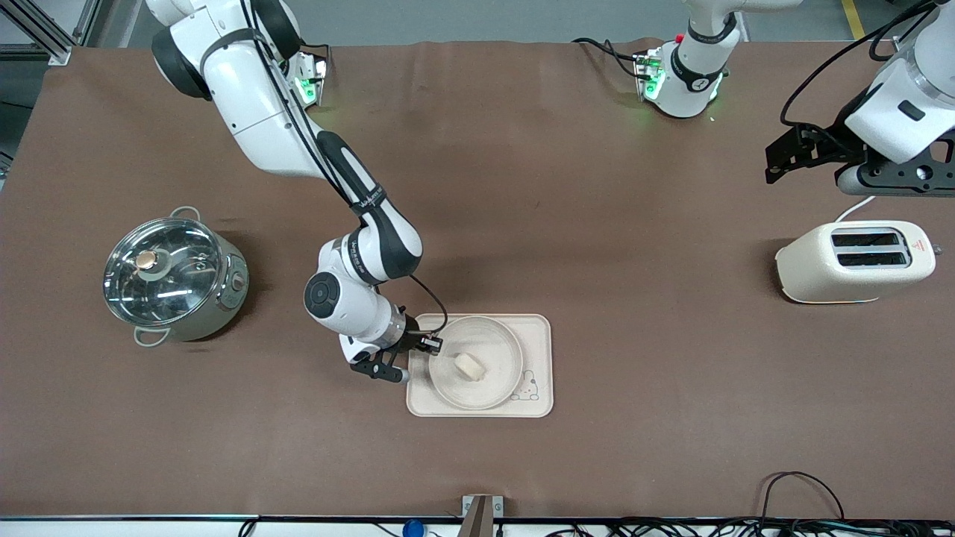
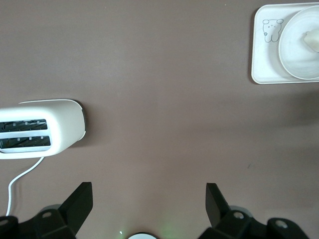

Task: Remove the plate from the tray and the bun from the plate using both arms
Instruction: 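Grasp the plate rim with the right gripper and lift it off the tray, then set the plate beside the tray while the left gripper reaches over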

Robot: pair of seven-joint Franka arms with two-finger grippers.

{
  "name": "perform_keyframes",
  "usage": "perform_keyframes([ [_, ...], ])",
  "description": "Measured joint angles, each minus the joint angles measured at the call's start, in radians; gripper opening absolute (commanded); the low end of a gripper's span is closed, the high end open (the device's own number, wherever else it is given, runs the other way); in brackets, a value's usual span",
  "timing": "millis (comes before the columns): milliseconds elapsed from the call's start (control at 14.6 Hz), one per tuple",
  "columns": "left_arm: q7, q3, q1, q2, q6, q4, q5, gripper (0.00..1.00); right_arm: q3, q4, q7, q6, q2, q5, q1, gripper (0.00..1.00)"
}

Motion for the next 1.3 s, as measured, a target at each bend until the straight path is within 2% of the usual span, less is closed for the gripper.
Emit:
perform_keyframes([
  [478,0.000,-0.007,-0.008,0.004,0.000,0.004,0.000,1.00,0.000,0.007,0.000,-0.003,-0.001,0.036,-0.004,0.00],
  [820,-0.002,-0.009,-0.015,0.032,-0.001,0.004,0.000,1.00,0.004,0.014,-0.001,-0.119,-0.058,0.039,-0.004,0.00],
  [1025,-0.040,-0.016,-0.029,0.066,0.007,0.004,-0.001,1.00,0.027,-0.088,-0.007,-0.100,-0.143,0.041,-0.003,0.00],
  [1298,-0.119,-0.024,-0.095,0.116,0.040,0.001,-0.003,1.00,0.104,-0.388,-0.022,0.038,-0.310,0.042,0.000,0.00],
])
